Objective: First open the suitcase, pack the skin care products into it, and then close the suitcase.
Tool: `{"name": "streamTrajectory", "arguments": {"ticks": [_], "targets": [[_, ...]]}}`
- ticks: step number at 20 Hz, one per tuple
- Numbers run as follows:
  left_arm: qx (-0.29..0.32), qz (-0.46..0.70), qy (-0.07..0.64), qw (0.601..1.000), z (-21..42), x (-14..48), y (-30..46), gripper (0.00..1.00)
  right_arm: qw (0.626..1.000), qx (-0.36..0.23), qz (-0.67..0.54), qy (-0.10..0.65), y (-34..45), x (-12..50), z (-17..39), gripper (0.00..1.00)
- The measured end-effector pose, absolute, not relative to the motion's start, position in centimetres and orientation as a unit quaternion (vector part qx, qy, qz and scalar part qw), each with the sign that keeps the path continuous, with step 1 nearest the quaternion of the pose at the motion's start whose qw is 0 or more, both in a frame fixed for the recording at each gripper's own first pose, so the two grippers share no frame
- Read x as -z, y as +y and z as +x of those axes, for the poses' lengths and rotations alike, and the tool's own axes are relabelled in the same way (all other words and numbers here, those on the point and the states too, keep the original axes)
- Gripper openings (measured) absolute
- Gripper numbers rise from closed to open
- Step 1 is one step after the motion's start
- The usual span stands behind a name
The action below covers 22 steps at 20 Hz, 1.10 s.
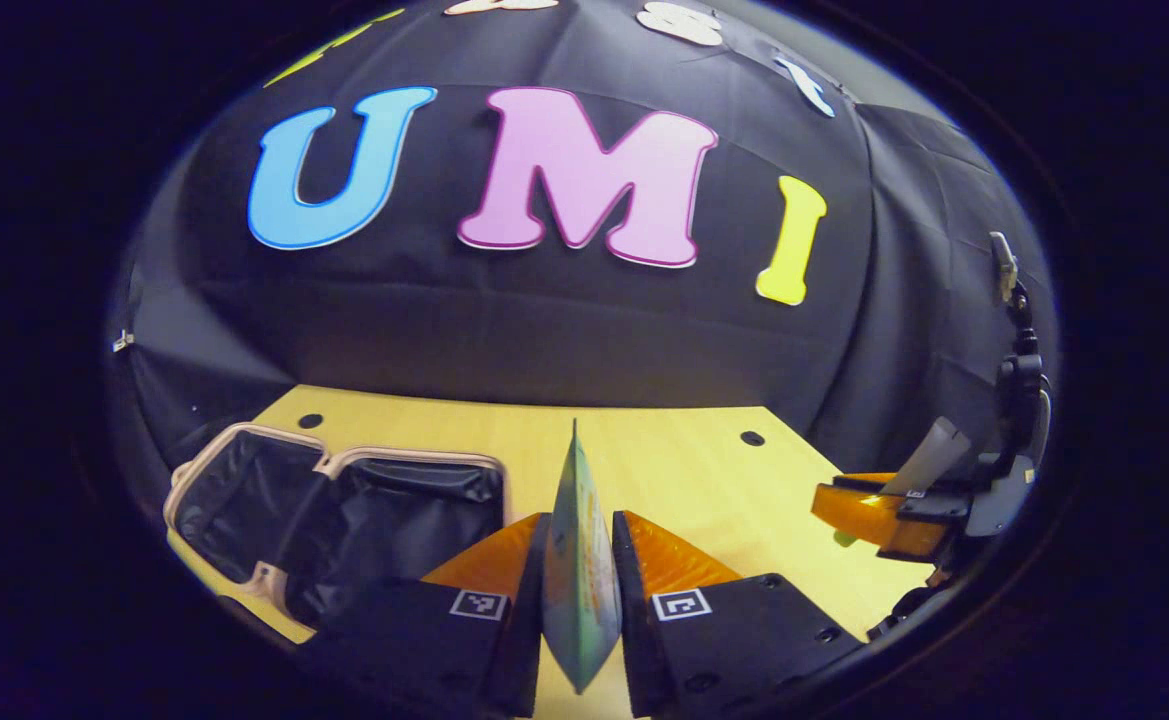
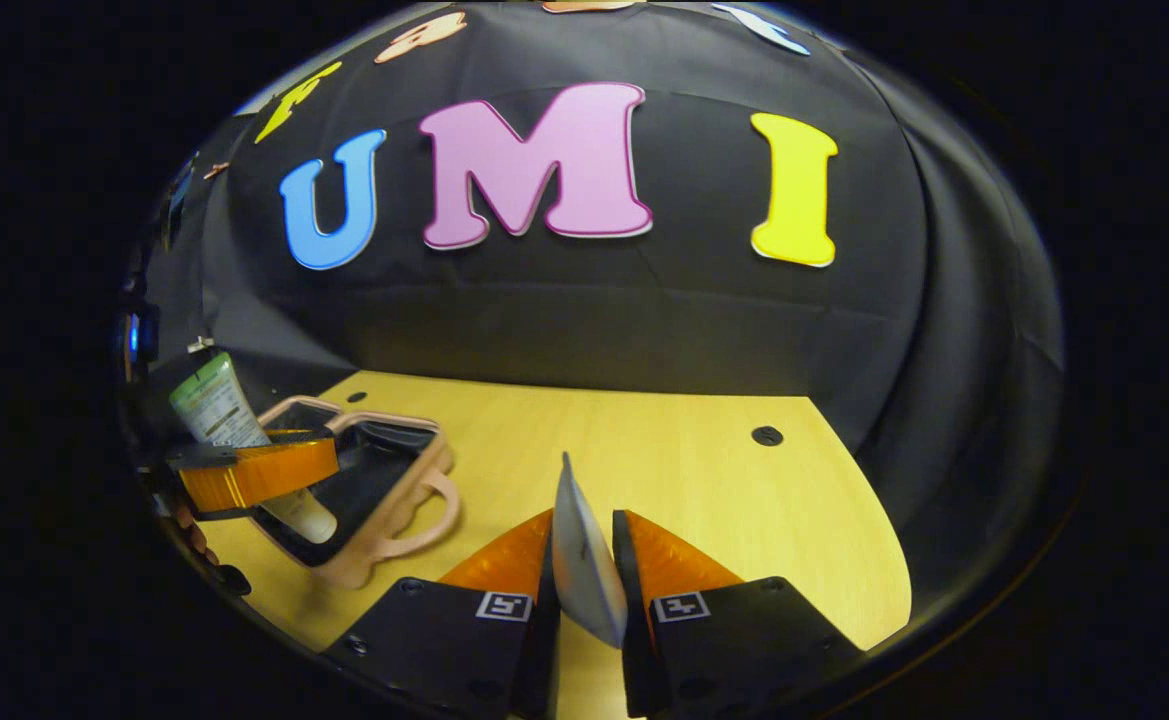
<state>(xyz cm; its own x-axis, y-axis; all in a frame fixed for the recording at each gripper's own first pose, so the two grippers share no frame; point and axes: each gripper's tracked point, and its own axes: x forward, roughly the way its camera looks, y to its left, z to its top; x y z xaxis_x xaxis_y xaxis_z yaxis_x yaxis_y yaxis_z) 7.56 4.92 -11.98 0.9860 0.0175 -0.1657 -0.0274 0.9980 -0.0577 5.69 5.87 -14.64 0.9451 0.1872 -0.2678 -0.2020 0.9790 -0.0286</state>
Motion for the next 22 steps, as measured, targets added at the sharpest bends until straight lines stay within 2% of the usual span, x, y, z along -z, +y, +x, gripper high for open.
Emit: {"name": "streamTrajectory", "arguments": {"ticks": [4, 5, 7, 11, 12, 16, 17, 18, 20, 22], "targets": [[-0.028, -0.037, 0.154, 0.987, 8.2, 14.5, 12.4, 0.41, 0.981, -0.139, -0.027, 0.134, 11.5, 13.3, 4.3, 0.29], [-0.028, -0.041, 0.175, 0.983, 8.5, 15.6, 14.2, 0.36, 0.979, -0.149, -0.025, 0.135, 12.8, 13.0, 3.9, 0.29], [-0.029, -0.048, 0.214, 0.975, 10.0, 17.6, 16.8, 0.39, 0.977, -0.165, -0.035, 0.134, 14.7, 12.7, 3.6, 0.29], [0.010, -0.057, 0.313, 0.948, 12.9, 21.7, 18.2, 0.37, 0.973, -0.181, -0.036, 0.139, 16.9, 13.2, 3.0, 0.29], [0.016, -0.058, 0.342, 0.938, 13.3, 22.7, 18.4, 0.40, 0.972, -0.183, -0.032, 0.143, 17.3, 13.5, 2.9, 0.29], [0.027, -0.015, 0.434, 0.900, 14.0, 26.4, 20.5, 0.29, 0.970, -0.184, -0.032, 0.157, 17.7, 14.5, 2.7, 0.29], [0.026, 0.004, 0.454, 0.891, 14.0, 26.8, 21.3, 0.31, 0.969, -0.185, -0.026, 0.160, 17.9, 14.8, 2.5, 0.29], [0.012, 0.031, 0.468, 0.883, 14.1, 27.3, 22.5, 0.22, 0.969, -0.184, -0.024, 0.164, 18.0, 15.0, 2.6, 0.29], [-0.017, 0.073, 0.444, 0.893, 15.1, 26.4, 24.7, 0.22, 0.967, -0.188, -0.030, 0.168, 18.3, 15.2, 2.4, 0.29], [-0.015, 0.072, 0.409, 0.909, 15.2, 24.2, 24.3, 0.33, 0.965, -0.195, -0.033, 0.172, 18.9, 15.5, 2.2, 0.29]]}}
